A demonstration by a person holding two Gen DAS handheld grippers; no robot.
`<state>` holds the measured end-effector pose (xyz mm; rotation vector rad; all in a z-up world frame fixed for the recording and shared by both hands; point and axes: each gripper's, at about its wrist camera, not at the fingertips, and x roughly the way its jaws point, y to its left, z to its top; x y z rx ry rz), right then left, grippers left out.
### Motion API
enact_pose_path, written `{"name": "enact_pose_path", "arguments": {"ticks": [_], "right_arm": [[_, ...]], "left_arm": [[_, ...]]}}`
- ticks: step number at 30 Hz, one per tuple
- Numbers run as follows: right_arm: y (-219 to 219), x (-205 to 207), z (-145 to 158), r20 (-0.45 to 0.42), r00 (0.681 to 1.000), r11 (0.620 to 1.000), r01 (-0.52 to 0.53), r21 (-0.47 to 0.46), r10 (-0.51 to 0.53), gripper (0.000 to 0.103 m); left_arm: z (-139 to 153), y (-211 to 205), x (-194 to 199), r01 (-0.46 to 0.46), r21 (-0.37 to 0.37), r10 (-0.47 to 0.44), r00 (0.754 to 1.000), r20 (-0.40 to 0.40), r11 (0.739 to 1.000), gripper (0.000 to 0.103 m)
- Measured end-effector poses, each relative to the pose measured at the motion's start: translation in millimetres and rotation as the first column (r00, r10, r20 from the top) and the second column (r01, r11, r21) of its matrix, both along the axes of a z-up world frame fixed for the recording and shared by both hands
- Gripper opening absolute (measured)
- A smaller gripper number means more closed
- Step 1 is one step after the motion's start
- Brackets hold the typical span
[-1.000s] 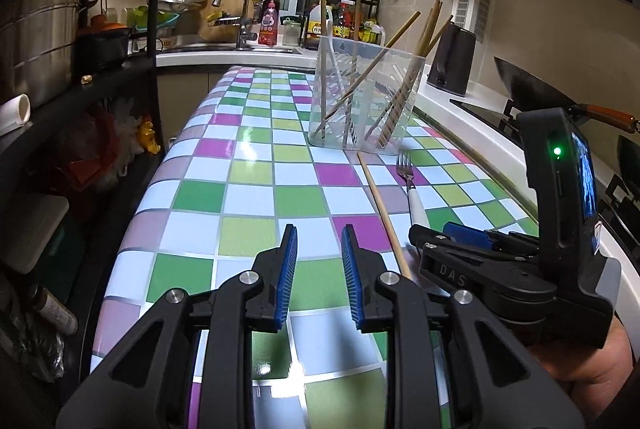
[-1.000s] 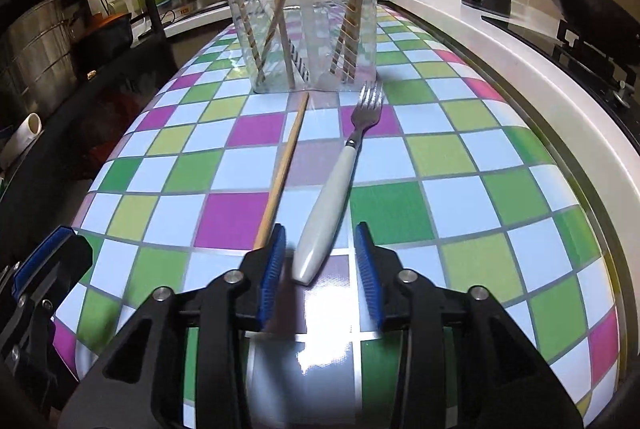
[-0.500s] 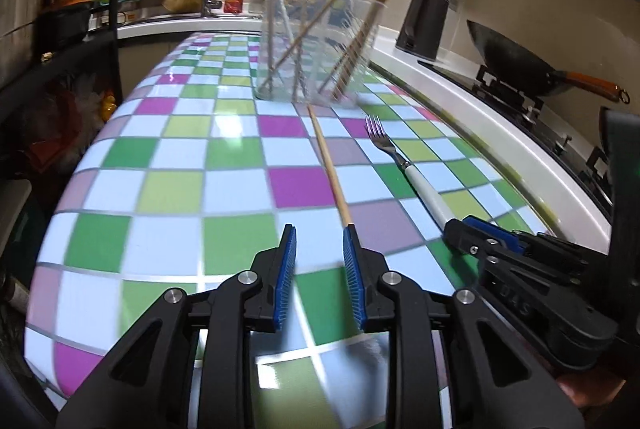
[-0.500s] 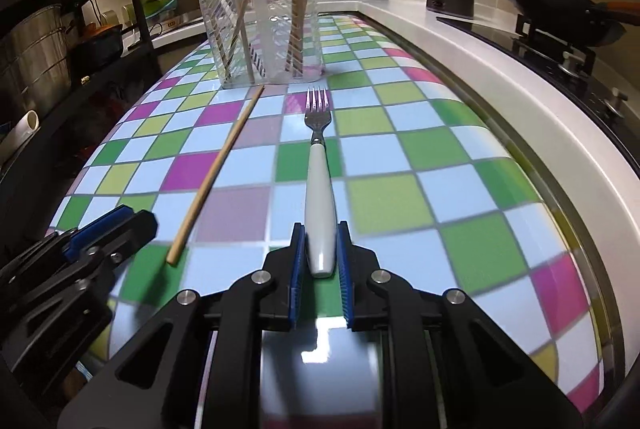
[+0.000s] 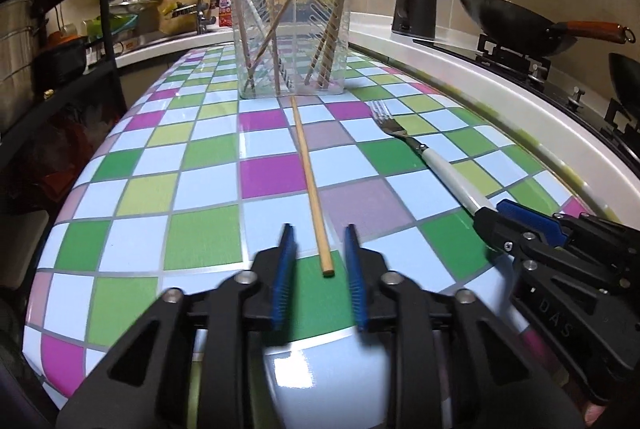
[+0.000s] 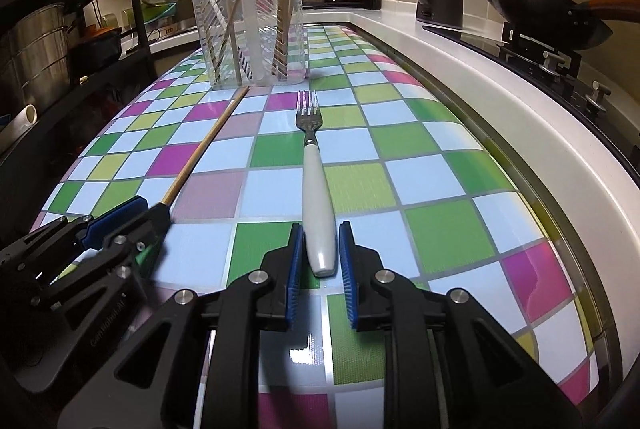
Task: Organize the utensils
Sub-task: 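Grasp the last bamboo chopstick with the left tool while the right tool grasps the white-handled fork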
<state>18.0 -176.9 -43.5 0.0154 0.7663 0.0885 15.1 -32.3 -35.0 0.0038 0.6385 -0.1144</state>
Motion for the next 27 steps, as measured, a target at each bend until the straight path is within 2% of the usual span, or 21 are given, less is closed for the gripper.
{"name": "enact_pose_path", "arguments": {"ticks": [2, 4, 15, 22, 27], "right_arm": [[1, 0, 0, 0.006, 1.000, 1.000, 0.001, -0.007, -0.001, 0.017], [3, -1, -1, 0.013, 1.000, 1.000, 0.000, -0.015, 0.000, 0.017], [21, -18, 1, 0.047, 0.999, 1.000, 0.000, -0.012, 0.000, 0.017], [21, -18, -2, 0.055, 0.998, 1.000, 0.007, 0.000, -0.007, 0.020], [18, -20, -4, 0.068, 0.998, 1.000, 0.009, -0.007, -0.009, 0.024]], "left_arm": [[1, 4, 0, -0.013, -0.004, 0.013, 1.000, 0.001, 1.000, 0.008], [1, 9, -1, -0.037, -0.007, 0.037, 0.999, 0.002, 0.999, 0.006], [8, 34, -32, -0.059, -0.019, 0.059, 0.998, 0.011, 0.998, 0.006], [1, 44, -34, -0.074, -0.040, 0.074, 0.997, -0.002, 0.996, 0.006], [0, 43, -37, -0.066, -0.041, 0.067, 0.998, 0.014, 0.997, 0.012]]}}
